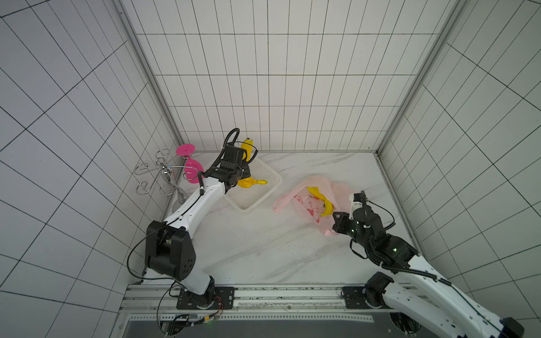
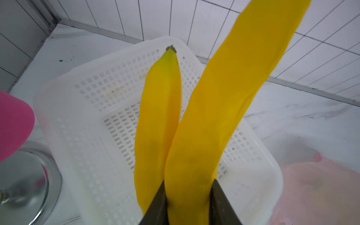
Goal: Place the banana into a plastic bag & tie a knot
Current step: Pick up the banana from the basket, then place the banana into the plastic bag.
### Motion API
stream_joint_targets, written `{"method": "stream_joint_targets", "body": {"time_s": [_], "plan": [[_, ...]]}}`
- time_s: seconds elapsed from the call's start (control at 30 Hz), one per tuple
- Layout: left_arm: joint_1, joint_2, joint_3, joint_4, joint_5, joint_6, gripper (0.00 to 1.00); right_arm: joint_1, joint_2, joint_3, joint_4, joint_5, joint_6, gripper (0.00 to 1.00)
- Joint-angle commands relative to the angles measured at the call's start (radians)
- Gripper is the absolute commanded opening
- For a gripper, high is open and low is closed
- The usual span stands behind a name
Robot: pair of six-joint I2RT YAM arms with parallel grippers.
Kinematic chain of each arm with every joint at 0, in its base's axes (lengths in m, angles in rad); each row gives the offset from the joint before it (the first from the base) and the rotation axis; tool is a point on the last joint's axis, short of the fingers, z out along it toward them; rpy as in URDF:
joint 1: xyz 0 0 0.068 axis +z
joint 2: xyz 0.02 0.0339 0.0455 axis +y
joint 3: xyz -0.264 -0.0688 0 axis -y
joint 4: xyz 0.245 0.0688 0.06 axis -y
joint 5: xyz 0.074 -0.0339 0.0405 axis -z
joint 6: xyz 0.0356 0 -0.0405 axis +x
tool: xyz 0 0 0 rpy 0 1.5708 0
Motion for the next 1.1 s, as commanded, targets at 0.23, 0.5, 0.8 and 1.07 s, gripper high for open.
{"method": "stream_joint_targets", "body": {"time_s": [0.23, 0.5, 0.8, 1.07], "plan": [[-0.367, -0.239, -0.246, 0.204, 0.236, 0.092, 0.25, 0.004, 0.009, 0.092, -0.024, 0.040, -0.024, 0.00], [-0.551, -0.202, -0.285, 0.136, 0.264, 0.122, 0.24, 0.004, 0.010, 0.099, -0.024, 0.045, -0.032, 0.00], [-0.575, -0.005, -0.243, 0.071, 0.145, 0.104, 0.23, 0.005, 0.015, 0.112, -0.015, 0.037, -0.039, 0.00], [-0.573, 0.115, -0.159, 0.105, 0.115, 0.098, 0.23, 0.004, 0.020, 0.104, -0.009, 0.009, -0.042, 0.00]]}}
